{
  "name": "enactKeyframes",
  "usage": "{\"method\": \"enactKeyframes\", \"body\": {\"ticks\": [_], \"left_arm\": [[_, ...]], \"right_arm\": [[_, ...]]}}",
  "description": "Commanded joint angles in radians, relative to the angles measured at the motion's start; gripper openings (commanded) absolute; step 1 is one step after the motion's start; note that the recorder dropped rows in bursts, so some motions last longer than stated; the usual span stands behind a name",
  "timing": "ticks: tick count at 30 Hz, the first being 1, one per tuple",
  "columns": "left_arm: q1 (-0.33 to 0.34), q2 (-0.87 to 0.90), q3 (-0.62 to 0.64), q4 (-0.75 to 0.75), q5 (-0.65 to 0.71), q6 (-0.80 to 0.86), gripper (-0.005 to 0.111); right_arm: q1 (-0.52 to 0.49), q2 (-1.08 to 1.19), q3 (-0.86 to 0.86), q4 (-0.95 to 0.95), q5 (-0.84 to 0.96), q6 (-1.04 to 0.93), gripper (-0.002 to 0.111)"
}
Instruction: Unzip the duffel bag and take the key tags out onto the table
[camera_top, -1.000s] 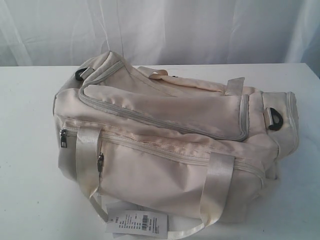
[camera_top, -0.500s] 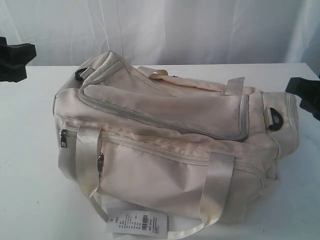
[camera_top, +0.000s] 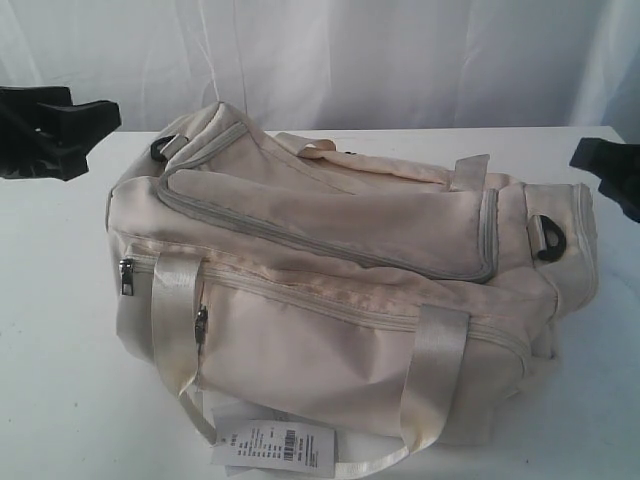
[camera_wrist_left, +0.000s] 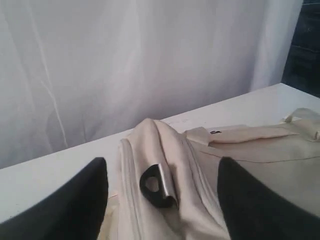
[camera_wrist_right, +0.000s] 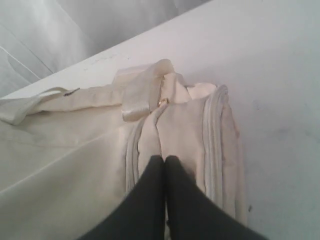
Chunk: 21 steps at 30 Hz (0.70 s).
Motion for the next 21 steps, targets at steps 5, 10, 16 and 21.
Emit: {"method": "enactKeyframes", "body": {"ticks": [5, 10, 16, 21], "left_arm": [[-0.091, 0.066, -0.006, 0.013, -0.025, -0.01, 0.066], [-0.106, 0.089, -0.061, -0.081, 0.068, 0.028, 0.066], [-0.106, 0.164, -0.222, -0.09, 0.128, -0.044, 0.075], [-0.106, 0.287, -0.397, 0.068, 0.185, -0.181, 0.079]], "right_arm": [[0.001, 0.122, -0.004, -0.017, -0.128, -0.085, 0.042], [0.001, 0.188, -0.004, -0.013, -0.175, -0.094, 0.095], [0.001, 0.3, -0.018, -0.006, -0.239, -0.059, 0.099], [0.001, 0.407, -0.067, 0.009, -0.24, -0.023, 0.099]]}}
